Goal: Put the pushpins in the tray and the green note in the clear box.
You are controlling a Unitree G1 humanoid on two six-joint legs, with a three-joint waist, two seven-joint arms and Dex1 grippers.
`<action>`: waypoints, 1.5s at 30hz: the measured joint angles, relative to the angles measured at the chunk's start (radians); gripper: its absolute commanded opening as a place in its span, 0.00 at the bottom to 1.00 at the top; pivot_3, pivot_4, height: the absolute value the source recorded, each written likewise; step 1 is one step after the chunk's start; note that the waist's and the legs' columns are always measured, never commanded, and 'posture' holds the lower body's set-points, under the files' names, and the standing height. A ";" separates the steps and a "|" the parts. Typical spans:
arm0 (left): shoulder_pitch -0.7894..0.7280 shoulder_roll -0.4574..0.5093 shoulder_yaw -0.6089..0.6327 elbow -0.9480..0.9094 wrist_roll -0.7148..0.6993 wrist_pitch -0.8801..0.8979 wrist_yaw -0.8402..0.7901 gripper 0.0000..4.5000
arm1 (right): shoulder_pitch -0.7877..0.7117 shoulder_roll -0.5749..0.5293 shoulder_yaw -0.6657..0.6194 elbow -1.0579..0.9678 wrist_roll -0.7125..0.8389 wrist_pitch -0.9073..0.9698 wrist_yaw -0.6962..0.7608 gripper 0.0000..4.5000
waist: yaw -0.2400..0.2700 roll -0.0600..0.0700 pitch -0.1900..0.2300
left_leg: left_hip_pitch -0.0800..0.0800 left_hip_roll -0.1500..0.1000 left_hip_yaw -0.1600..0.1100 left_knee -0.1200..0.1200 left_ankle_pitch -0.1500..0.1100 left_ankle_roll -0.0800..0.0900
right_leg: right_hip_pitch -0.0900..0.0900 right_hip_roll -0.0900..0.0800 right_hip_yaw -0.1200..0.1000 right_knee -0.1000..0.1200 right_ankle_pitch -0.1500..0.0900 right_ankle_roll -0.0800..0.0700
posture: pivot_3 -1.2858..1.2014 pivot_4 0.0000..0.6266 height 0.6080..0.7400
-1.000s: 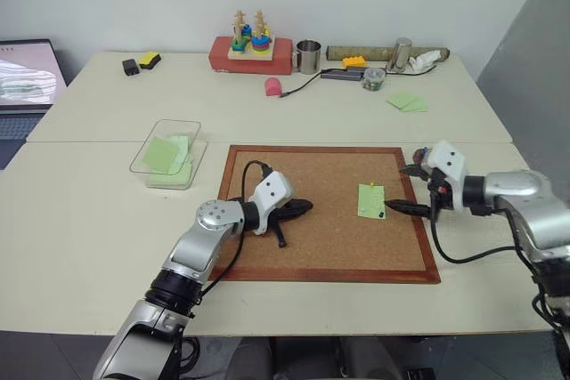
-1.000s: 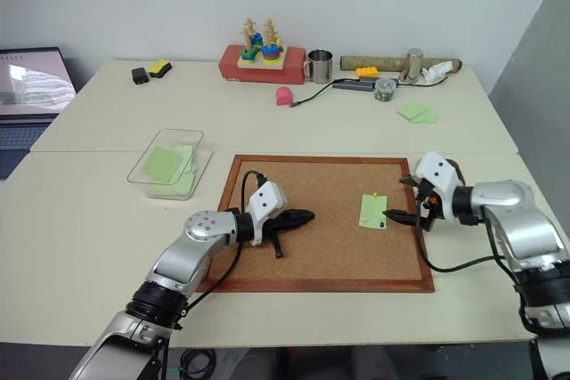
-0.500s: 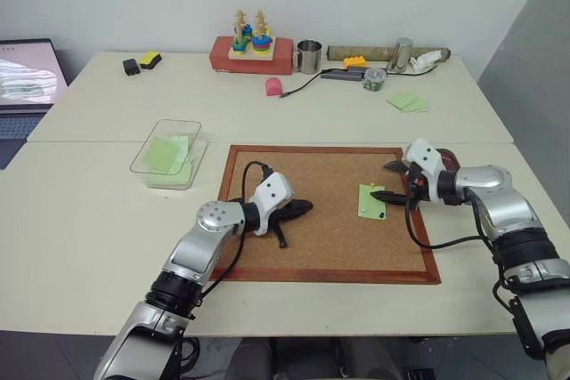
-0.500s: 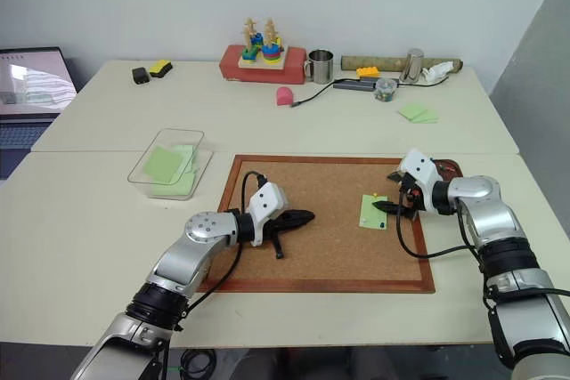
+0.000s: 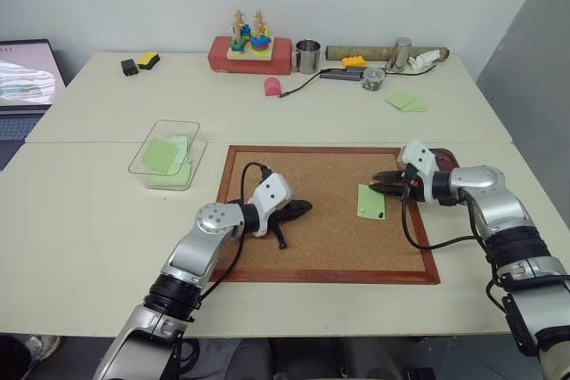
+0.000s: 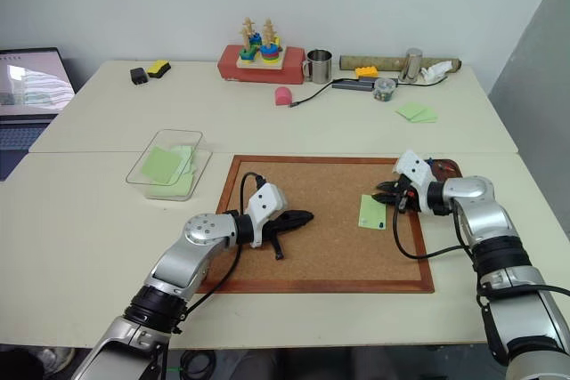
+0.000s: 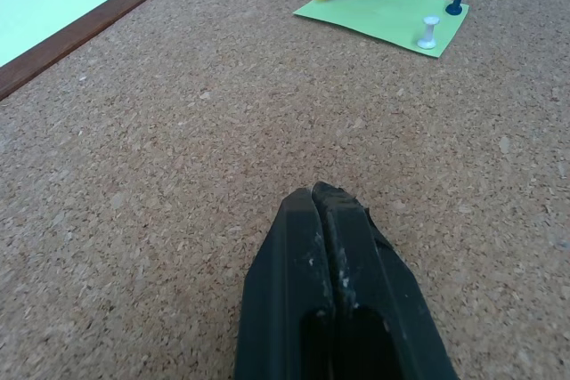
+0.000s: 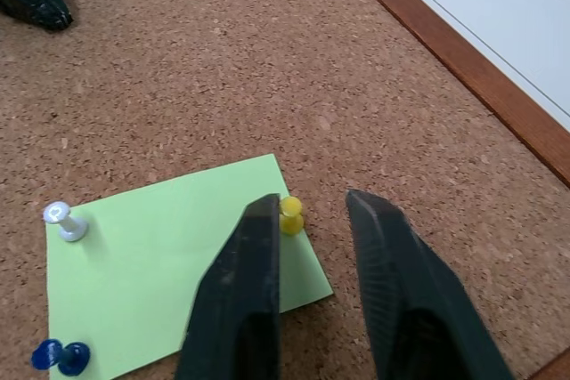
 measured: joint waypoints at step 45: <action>0.035 -0.004 -0.004 -0.038 0.001 0.009 0.052 0.00 | 0.102 -0.155 -0.189 -0.224 0.002 0.049 -0.128 0.02 | -0.001 0.000 0.000 | 0.001 0.000 0.000 0.000 0.000 0.000 | 0.001 0.000 0.000 0.000 0.000 0.000 | 0.52 0.24 1.00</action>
